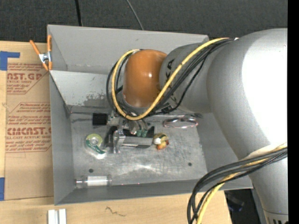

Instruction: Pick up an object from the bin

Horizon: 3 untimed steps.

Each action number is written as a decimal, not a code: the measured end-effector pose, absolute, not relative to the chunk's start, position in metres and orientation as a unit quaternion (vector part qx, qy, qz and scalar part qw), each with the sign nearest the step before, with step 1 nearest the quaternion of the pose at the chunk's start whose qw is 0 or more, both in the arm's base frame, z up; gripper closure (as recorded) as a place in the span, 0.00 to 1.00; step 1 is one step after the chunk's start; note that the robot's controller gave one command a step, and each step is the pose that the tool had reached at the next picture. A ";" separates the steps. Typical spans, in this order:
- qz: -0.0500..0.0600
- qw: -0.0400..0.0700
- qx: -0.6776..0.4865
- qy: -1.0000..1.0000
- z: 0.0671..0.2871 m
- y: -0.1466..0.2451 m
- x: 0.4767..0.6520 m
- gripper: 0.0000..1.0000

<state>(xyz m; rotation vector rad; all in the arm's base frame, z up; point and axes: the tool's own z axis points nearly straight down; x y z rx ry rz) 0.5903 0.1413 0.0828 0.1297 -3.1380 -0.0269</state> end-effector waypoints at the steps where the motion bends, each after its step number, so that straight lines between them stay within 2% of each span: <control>1: 0.000 0.002 0.051 -0.999 0.118 0.142 0.578 1.00; 2: 0.000 0.000 0.018 -1.000 0.158 0.126 0.590 1.00; 3: 0.000 0.004 0.027 -1.000 0.185 0.131 0.588 1.00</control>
Offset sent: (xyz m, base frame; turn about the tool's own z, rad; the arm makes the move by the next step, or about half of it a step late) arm 0.0002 -0.0161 0.0763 0.0461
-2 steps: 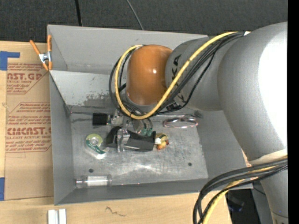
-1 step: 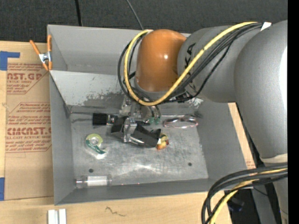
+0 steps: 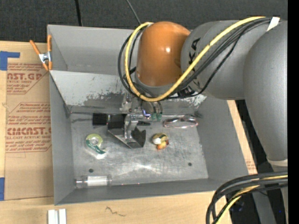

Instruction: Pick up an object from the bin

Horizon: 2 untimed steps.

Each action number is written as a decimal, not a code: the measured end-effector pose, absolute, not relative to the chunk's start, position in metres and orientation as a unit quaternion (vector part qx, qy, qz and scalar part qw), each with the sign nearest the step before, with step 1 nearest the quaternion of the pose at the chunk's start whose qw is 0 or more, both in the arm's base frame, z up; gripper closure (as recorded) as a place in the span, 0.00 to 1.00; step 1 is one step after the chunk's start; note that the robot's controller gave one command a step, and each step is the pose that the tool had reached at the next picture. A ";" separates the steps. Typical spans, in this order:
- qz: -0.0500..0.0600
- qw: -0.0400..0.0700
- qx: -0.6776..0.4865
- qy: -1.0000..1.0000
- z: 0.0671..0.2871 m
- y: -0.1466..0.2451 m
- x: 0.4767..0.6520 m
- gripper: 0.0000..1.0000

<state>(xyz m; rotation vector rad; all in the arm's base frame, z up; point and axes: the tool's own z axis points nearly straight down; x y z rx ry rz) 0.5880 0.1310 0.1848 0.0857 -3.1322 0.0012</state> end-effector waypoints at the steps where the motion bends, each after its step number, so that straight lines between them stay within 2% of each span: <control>1: -0.003 -0.006 0.111 -0.994 0.164 0.128 0.587 1.00; 2: 0.000 0.007 0.166 -0.986 0.177 0.127 0.579 1.00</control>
Offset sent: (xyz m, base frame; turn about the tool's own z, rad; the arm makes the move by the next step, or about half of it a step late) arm -0.0108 0.0118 0.2040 -0.1469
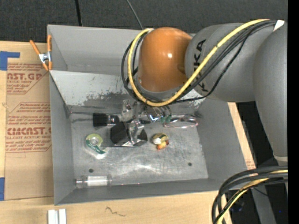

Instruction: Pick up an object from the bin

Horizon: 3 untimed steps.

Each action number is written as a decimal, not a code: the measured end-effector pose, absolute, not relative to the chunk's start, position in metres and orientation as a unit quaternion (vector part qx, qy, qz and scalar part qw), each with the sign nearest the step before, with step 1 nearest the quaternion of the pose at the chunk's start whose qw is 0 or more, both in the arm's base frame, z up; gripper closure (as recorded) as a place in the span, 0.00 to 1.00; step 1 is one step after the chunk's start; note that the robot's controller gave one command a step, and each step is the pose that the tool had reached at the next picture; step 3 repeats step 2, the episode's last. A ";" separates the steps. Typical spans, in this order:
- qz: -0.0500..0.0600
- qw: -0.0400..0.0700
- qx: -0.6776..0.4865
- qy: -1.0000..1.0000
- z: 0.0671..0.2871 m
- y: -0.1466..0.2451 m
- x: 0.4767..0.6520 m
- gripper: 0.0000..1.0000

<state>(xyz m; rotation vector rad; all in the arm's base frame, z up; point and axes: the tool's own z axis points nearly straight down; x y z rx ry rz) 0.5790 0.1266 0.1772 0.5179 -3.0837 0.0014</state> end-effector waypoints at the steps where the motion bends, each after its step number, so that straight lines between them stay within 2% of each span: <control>1: 0.000 0.005 0.161 -0.987 0.195 0.128 0.580 1.00; 2: 0.000 -0.004 0.191 -0.981 0.221 0.123 0.569 1.00; 3: 0.000 -0.004 0.191 -0.981 0.221 0.123 0.569 1.00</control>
Offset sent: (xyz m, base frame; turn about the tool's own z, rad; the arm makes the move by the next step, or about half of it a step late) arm -0.0326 -0.0129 0.0029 -0.1329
